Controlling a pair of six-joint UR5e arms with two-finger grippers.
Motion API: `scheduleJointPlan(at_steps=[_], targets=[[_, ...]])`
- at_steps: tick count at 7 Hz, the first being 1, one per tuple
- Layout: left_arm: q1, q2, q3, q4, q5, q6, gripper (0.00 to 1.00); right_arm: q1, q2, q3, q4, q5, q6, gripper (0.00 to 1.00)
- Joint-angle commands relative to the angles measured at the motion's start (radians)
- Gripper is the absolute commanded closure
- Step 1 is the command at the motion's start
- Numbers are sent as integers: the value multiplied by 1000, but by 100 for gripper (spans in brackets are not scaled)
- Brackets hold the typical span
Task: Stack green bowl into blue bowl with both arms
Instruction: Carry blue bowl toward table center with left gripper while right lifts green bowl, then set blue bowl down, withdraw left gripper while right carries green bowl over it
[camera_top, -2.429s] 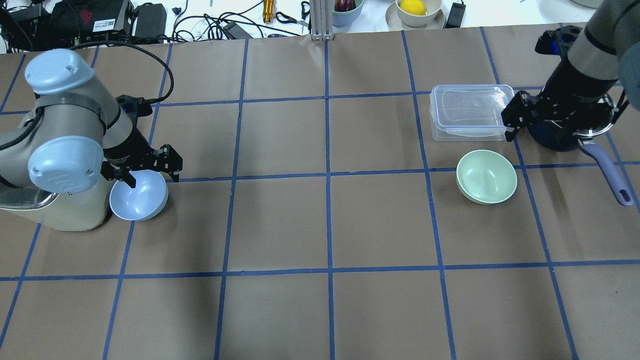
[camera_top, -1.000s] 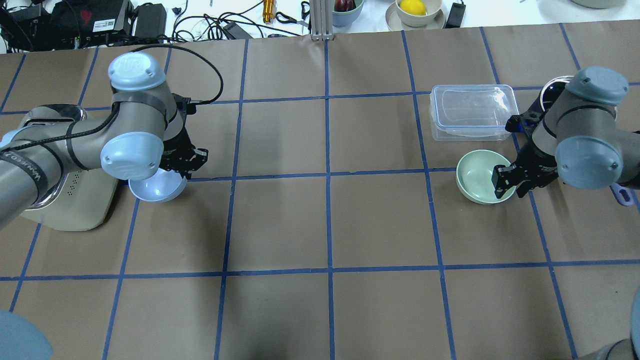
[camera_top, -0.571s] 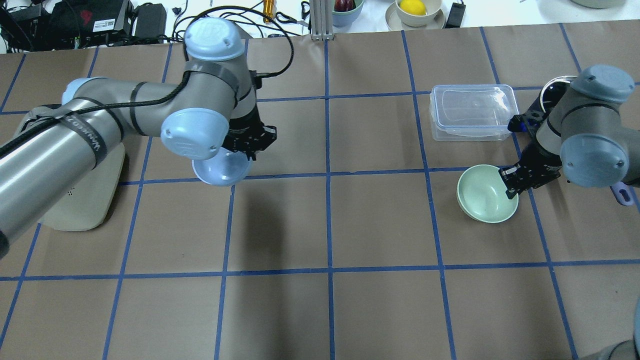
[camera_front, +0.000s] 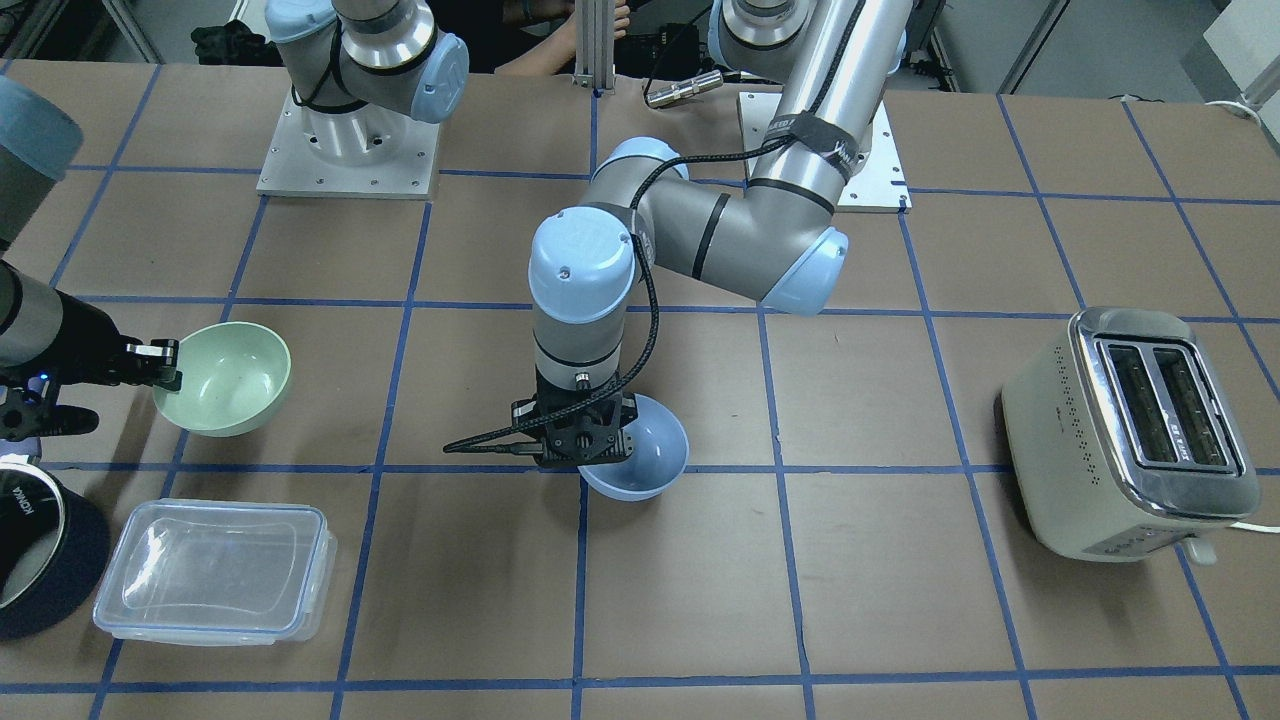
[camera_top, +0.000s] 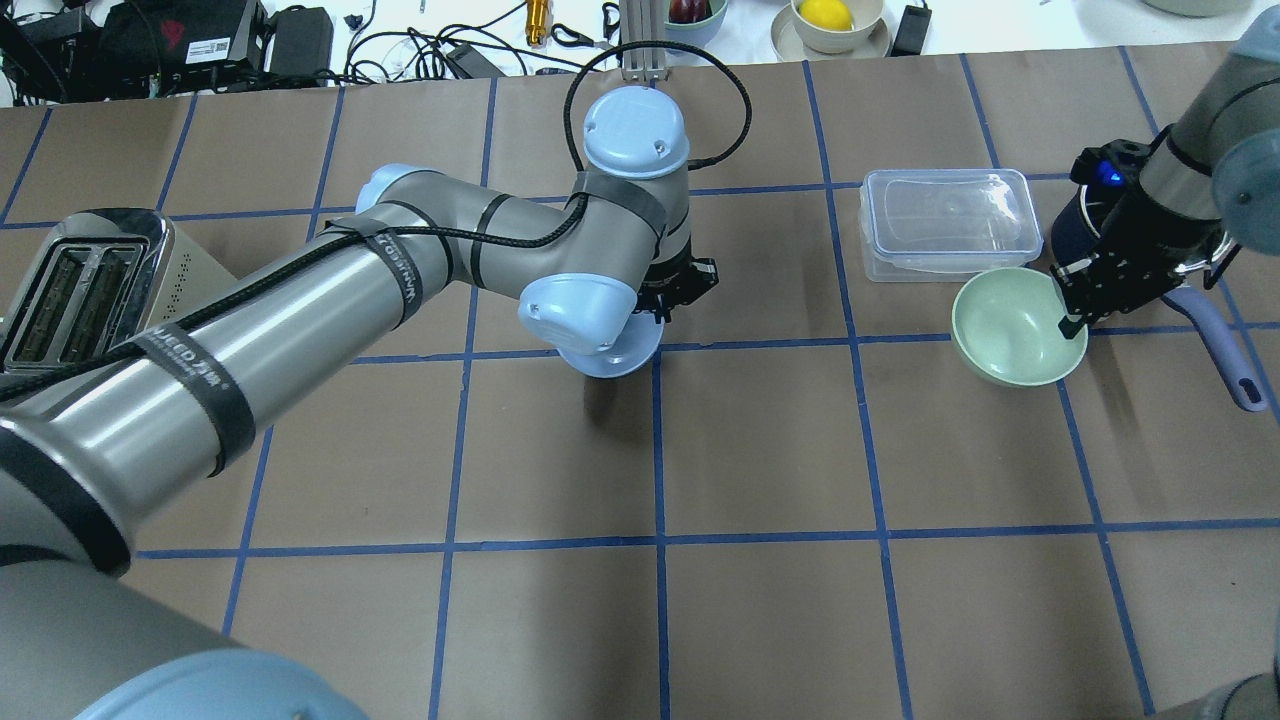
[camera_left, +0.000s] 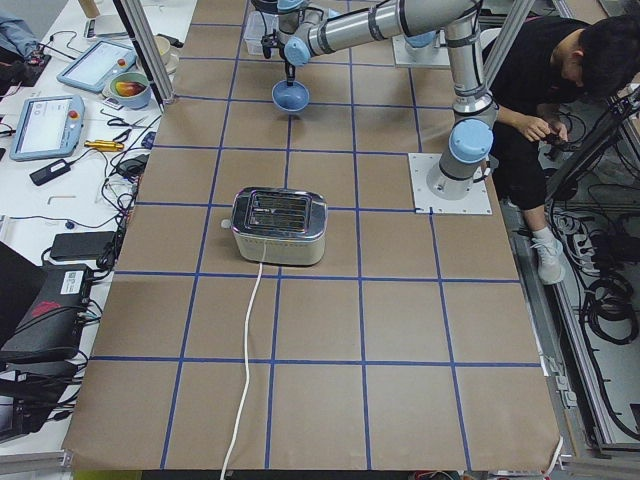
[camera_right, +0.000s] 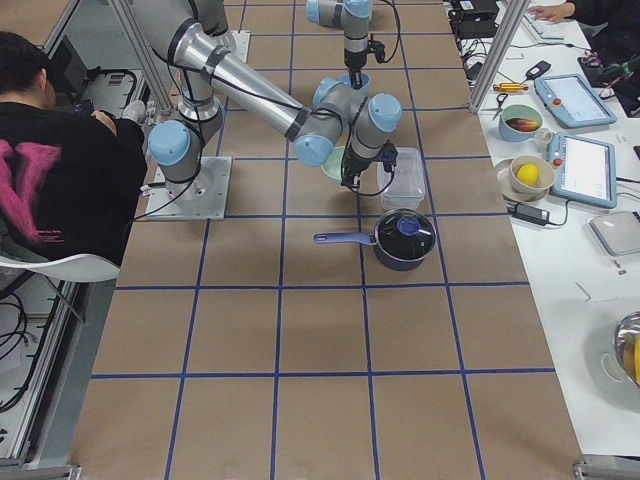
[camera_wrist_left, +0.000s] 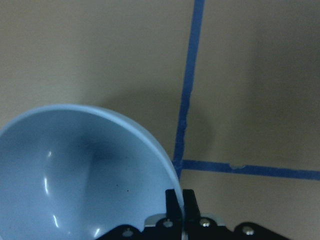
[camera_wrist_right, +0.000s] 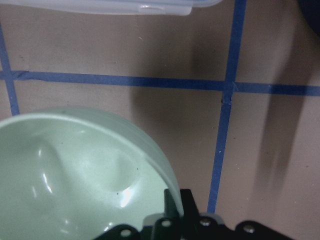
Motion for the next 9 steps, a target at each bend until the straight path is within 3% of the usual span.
scheduleJointPlan(at_steps=[1, 2, 3, 5, 7, 9], targets=[[-31, -53, 54, 9, 0, -20, 100, 5, 2, -24, 36, 7, 3, 100], [-47, -52, 56, 10, 1, -20, 38, 6, 3, -20, 38, 21, 10, 100], [-49, -19, 50, 10, -3, 0, 0, 11, 0, -12, 38, 30, 20, 100], [79, 85, 42, -58, 50, 276, 0, 46, -11, -13, 36, 45, 52, 100], [300, 236, 45, -280, 17, 525, 0, 167, -23, -21, 30, 56, 212, 100], [435, 361, 42, -434, -3, 621, 0, 332, -22, -45, 18, 129, 482, 100]])
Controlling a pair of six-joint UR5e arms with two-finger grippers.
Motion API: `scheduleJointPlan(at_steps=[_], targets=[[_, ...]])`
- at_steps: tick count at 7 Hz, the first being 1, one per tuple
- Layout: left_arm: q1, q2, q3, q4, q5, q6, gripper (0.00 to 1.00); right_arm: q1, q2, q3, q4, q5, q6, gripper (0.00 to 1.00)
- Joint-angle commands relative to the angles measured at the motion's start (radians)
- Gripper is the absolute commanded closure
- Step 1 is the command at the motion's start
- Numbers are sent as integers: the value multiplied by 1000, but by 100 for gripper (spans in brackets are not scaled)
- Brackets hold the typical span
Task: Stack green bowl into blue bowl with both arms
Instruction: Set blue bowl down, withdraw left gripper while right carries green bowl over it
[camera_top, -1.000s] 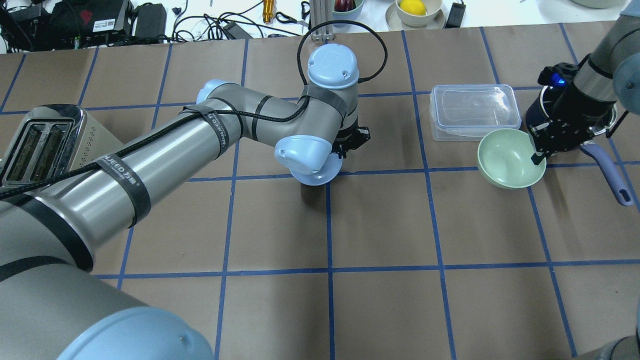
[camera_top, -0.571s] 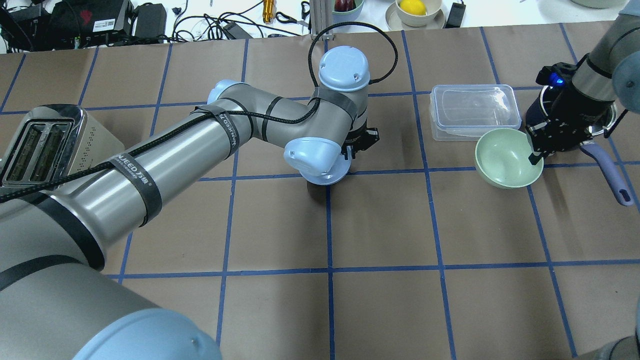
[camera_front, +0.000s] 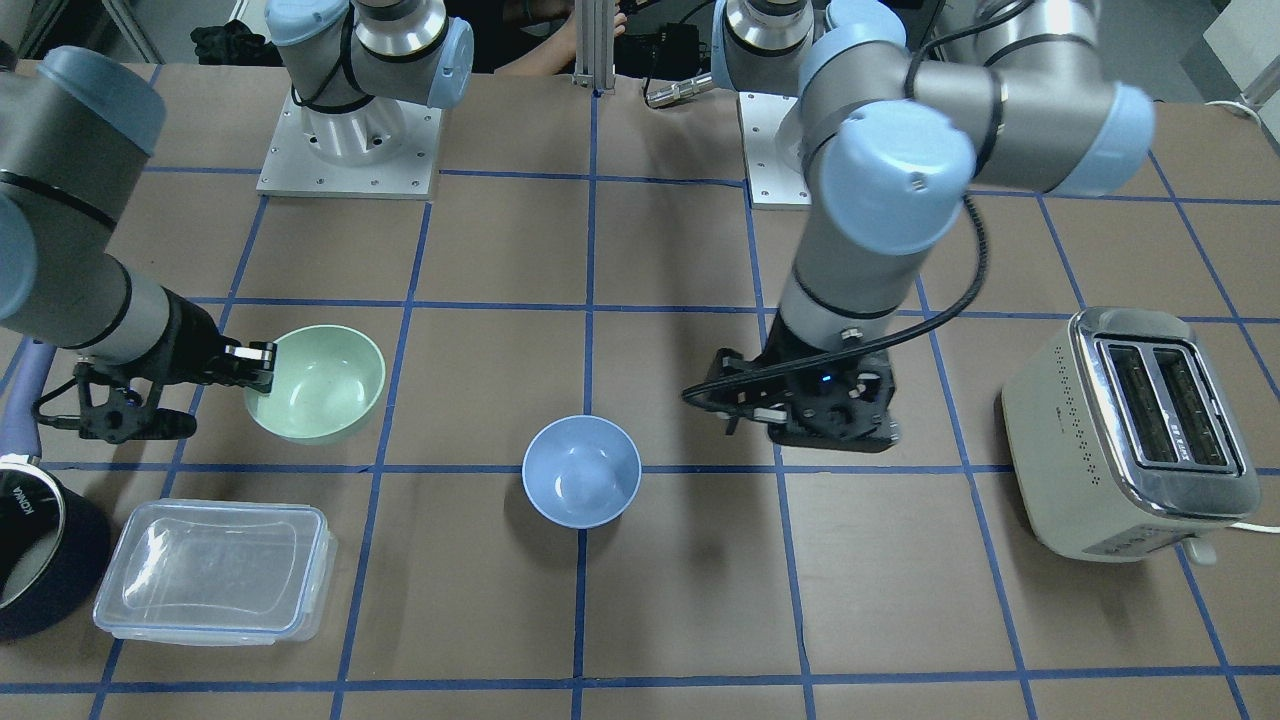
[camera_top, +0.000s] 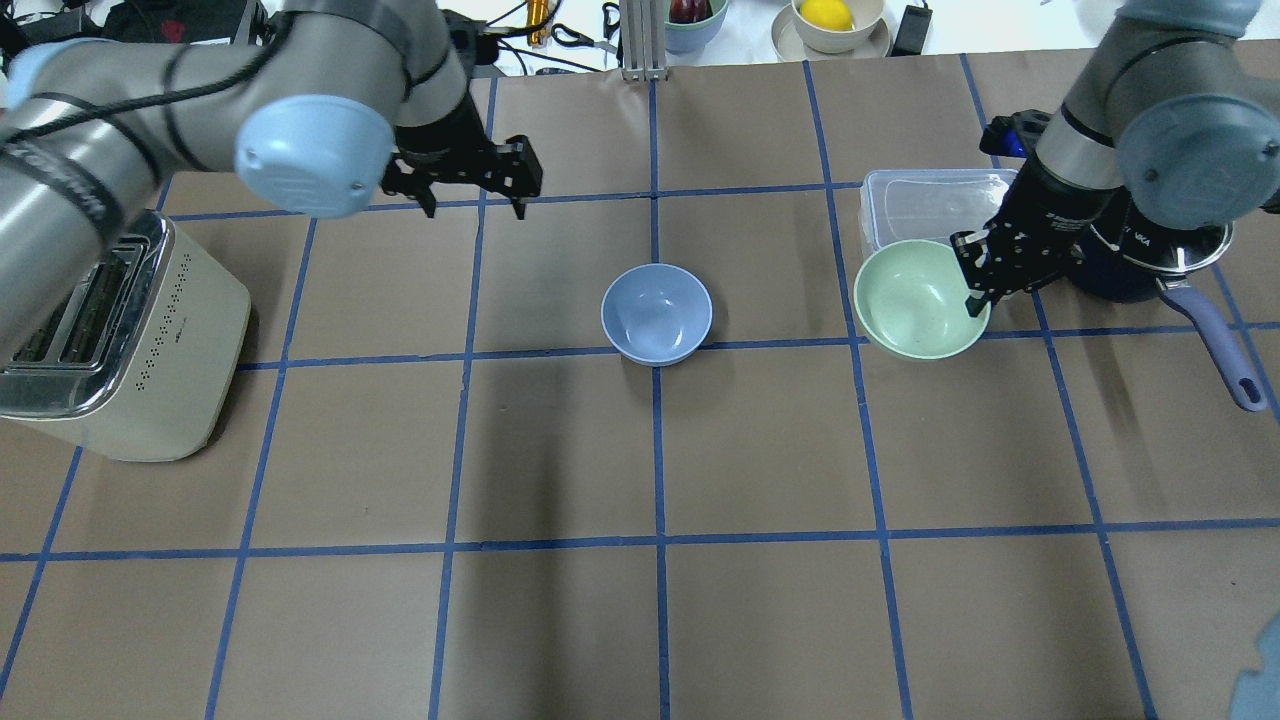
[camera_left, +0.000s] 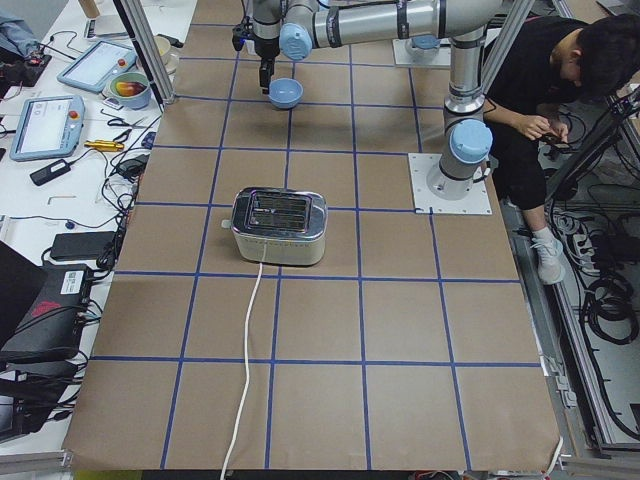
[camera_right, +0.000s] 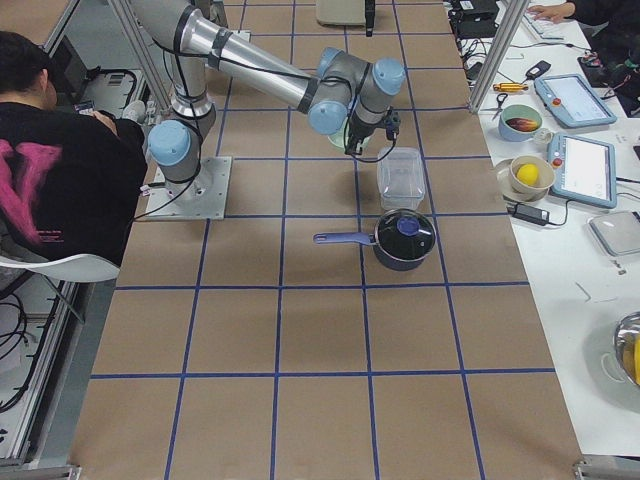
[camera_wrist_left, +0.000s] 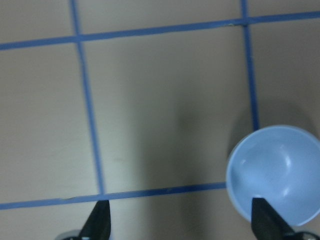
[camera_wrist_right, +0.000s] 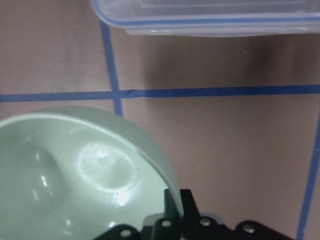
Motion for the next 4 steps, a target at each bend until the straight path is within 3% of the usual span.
scheduleJointPlan(at_steps=[1, 2, 4], targets=[[89, 153, -1, -138, -5, 77, 0, 177, 25, -61, -14, 75, 259, 100], [91, 219, -3, -219, -4, 98, 0, 245, 63, -89, -14, 96, 334, 100], [97, 266, -4, -226, -13, 133, 0, 340, 150, -107, -94, 105, 369, 100]])
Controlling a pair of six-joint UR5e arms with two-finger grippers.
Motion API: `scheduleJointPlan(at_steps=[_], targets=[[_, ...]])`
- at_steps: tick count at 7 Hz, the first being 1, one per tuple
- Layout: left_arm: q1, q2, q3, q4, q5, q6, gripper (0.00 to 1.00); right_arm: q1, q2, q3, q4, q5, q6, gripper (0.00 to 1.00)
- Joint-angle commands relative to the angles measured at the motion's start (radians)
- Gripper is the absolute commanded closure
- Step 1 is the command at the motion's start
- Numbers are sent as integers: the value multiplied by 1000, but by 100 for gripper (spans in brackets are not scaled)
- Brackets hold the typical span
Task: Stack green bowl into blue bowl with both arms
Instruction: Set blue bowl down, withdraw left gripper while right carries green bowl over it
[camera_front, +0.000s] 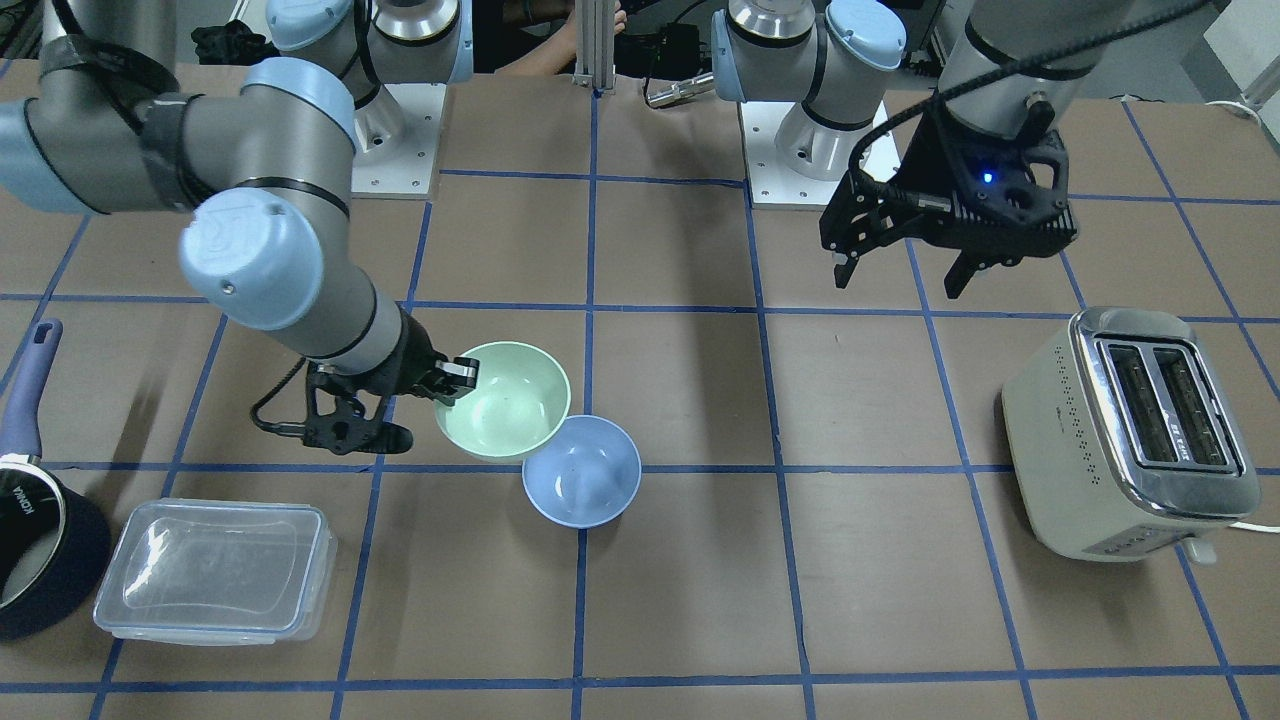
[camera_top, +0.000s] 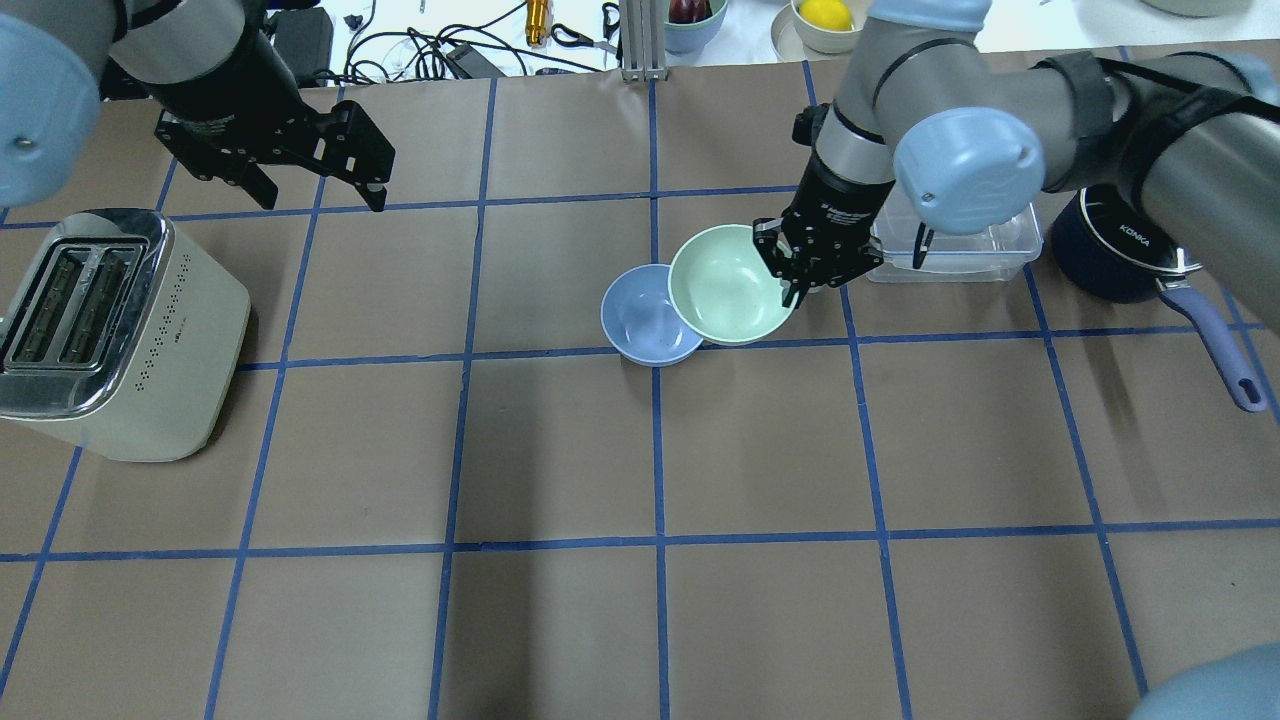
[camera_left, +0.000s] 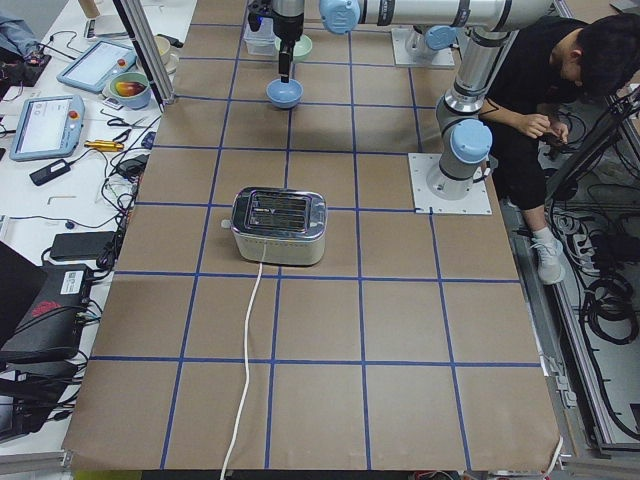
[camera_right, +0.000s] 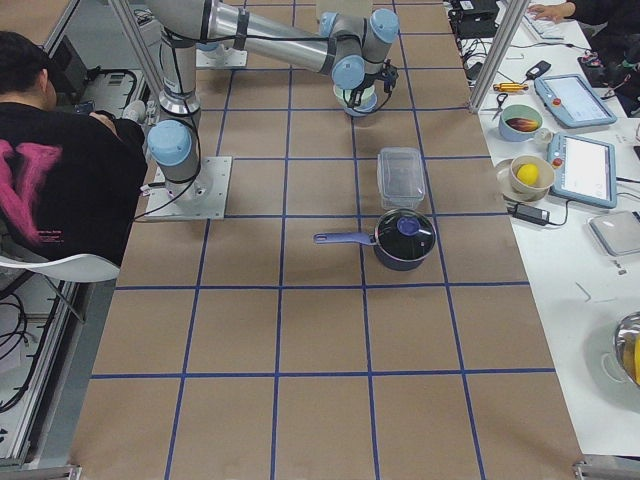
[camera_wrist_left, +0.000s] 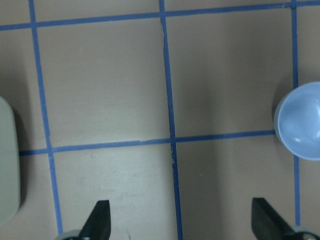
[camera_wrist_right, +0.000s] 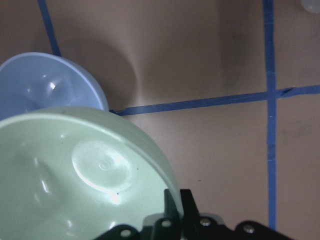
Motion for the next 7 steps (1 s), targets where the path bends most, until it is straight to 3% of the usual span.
scheduleJointPlan(at_steps=[1, 5, 6, 7], targets=[[1, 28, 1, -12, 8, 8, 0, 70, 74, -14, -85, 71, 28, 100], [17, -3, -5, -5, 6, -27, 0, 74, 117, -6, -142, 80, 32, 100], [23, -5, 8, -5, 2, -54, 0, 74, 119, -5, -151, 80, 28, 90], [24, -9, -1, -5, 3, -55, 0, 72, 117, -4, -166, 72, 25, 3]])
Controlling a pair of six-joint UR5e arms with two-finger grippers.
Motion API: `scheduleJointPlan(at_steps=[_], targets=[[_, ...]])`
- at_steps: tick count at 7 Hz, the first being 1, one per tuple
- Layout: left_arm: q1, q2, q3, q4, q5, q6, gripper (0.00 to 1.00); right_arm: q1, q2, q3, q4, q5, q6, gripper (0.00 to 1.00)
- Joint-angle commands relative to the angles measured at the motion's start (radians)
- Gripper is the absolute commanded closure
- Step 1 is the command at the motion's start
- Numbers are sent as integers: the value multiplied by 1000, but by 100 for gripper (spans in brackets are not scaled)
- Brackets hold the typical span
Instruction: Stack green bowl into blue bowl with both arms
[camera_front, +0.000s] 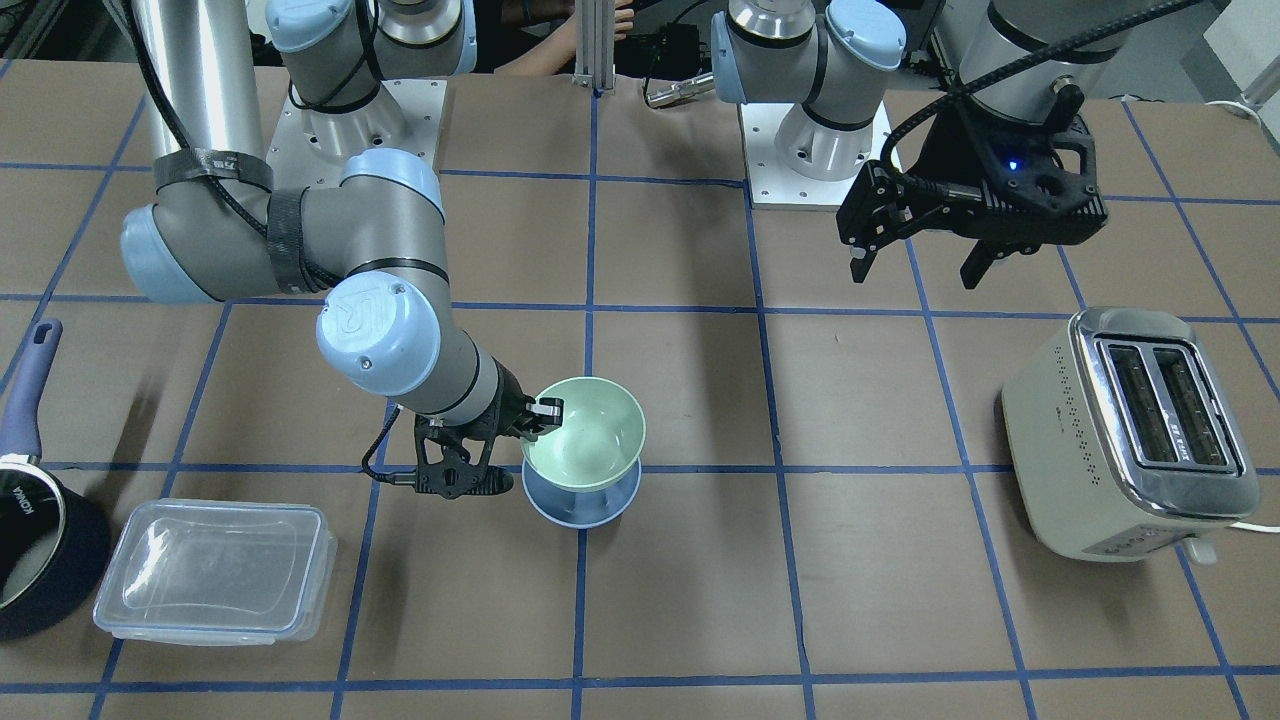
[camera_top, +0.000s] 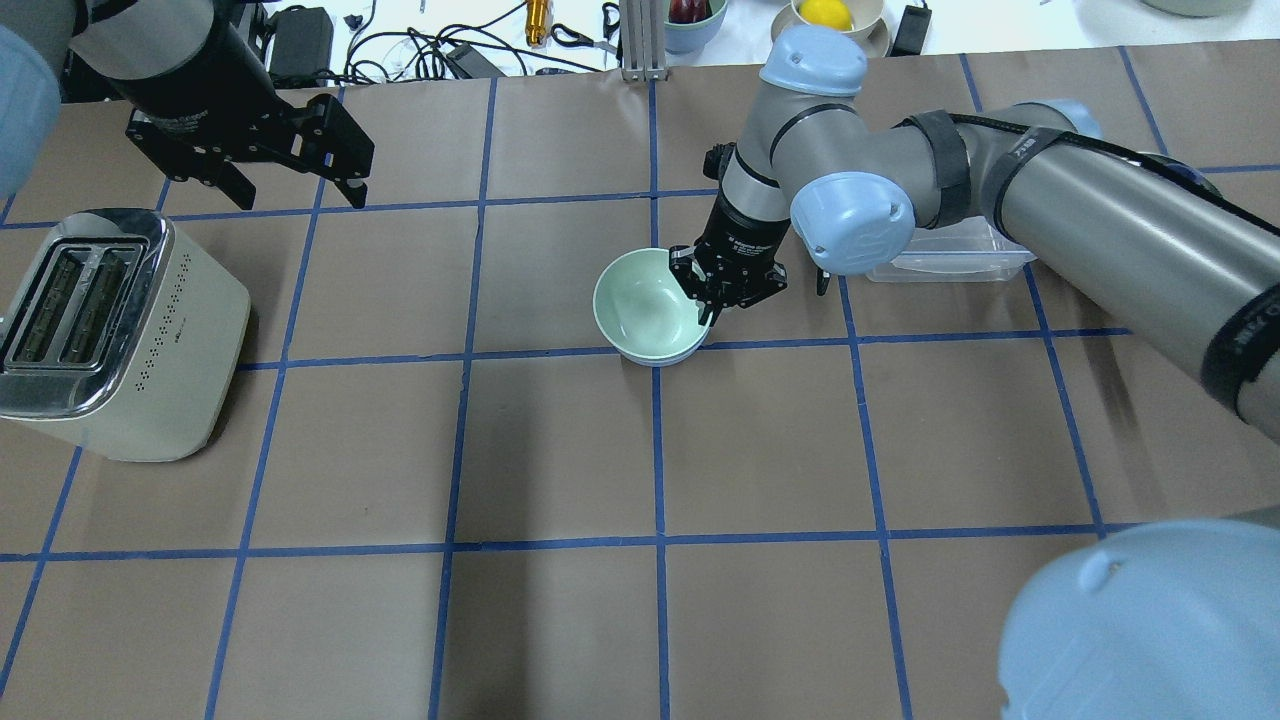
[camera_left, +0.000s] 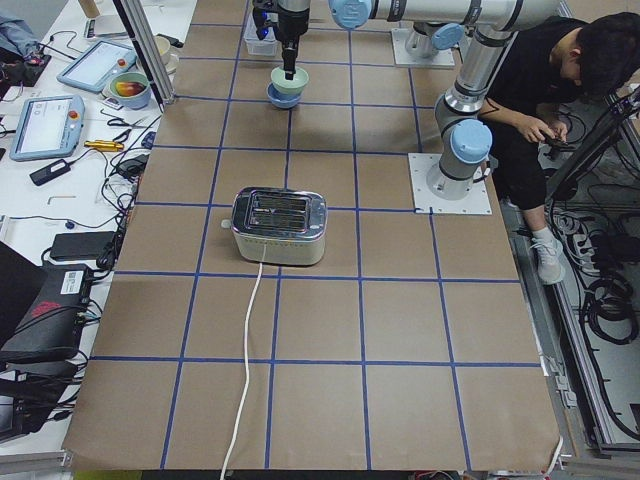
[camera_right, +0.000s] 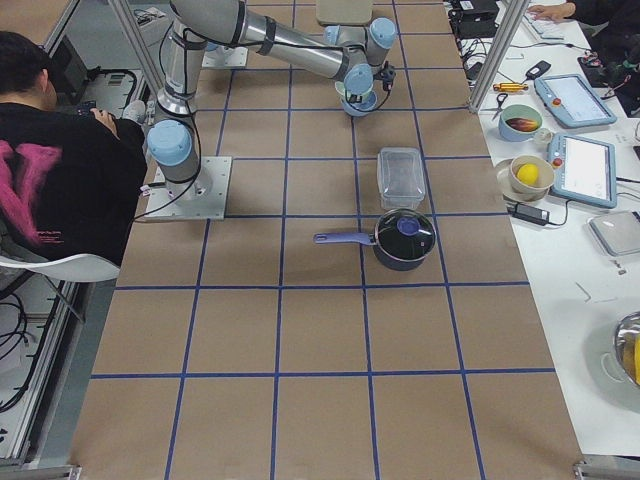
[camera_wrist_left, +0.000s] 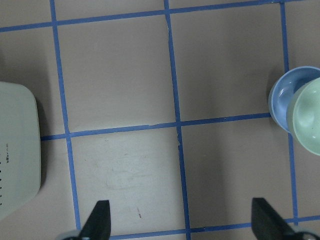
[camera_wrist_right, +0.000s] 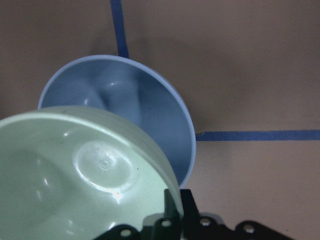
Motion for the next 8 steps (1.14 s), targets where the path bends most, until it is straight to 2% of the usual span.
scheduleJointPlan(at_steps=[1, 3, 4, 5, 8], targets=[[5, -2, -5, 0, 0, -13, 0, -1, -3, 1, -72, -18, 5, 0], [3, -2, -7, -1, 1, -13, 0, -21, -38, -12, -63, -21, 4, 0], [3, -2, -8, -1, 1, -13, 0, -41, -120, 5, -30, -108, -7, 0], [3, 0, -8, 0, 1, -13, 0, -52, -203, 5, 101, -200, -13, 0], [12, 3, -7, 60, 1, 1, 0, -116, -359, 2, 272, -241, -74, 0]])
